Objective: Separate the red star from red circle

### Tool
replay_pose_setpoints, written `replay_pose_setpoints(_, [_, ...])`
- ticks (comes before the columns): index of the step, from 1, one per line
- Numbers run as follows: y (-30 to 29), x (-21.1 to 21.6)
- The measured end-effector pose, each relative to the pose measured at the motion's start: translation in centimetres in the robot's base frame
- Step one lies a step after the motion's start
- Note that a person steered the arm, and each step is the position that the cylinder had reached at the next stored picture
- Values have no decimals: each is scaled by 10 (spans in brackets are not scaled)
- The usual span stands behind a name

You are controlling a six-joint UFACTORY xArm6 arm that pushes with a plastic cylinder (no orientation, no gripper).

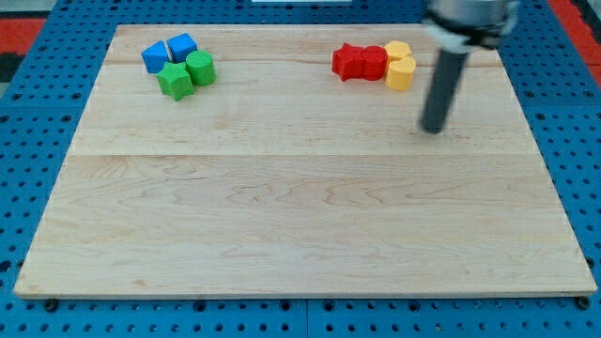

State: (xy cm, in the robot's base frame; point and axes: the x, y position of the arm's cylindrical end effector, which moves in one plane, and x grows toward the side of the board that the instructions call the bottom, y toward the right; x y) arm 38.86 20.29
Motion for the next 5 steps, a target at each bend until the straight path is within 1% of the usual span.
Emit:
replay_pose_setpoints(1, [33,-63])
replay_pose_setpoints(2, [12,-127])
replay_pose_setpoints(3, [-47,-112])
replay_pose_setpoints(4, [-131,-95])
replay_pose_setpoints(5, [-117,-112])
